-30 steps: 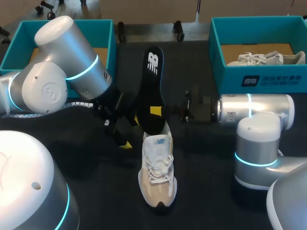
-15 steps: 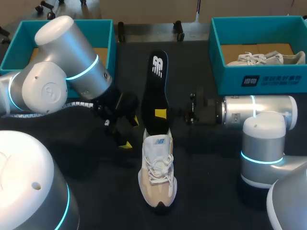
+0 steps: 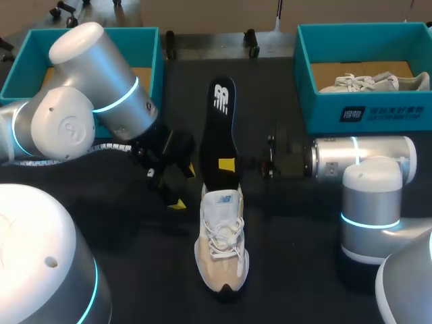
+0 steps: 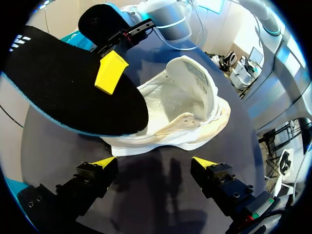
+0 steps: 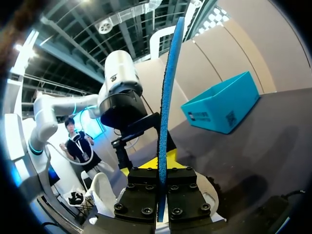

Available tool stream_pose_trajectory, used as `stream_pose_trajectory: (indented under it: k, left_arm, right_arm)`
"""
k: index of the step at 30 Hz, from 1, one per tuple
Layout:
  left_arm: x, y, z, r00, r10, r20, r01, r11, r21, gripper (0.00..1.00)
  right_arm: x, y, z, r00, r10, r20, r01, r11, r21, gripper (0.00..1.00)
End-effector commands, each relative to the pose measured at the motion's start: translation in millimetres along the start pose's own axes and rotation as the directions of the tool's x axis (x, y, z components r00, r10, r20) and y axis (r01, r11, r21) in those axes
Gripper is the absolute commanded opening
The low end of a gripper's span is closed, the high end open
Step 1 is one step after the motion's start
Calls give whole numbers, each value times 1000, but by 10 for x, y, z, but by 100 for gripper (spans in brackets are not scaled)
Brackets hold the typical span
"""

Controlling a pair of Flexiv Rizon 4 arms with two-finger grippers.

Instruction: Take the shoe out of the shoebox, open the shoe tongue, remove and reinsert the insole, then place the shoe into the shoebox

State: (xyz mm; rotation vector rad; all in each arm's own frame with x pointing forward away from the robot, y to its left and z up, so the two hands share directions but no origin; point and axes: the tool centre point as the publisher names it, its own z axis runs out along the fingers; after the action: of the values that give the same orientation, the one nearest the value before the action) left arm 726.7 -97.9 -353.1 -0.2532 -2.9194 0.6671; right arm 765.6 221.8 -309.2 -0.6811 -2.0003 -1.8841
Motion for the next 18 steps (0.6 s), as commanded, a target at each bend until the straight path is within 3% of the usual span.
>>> stream_pose_trajectory:
  k: [1, 18]
  left_arm:
    - [0, 6, 10, 1000, 0, 1, 0, 1000, 1, 100]
    - [0, 6, 10, 1000, 0, 1, 0, 1000, 1, 100]
  right_arm:
    - [15, -15, 13, 1000, 0, -2, 0, 1000, 6, 0]
    - [31, -256, 28, 999, 33, -26, -32, 999, 13, 0]
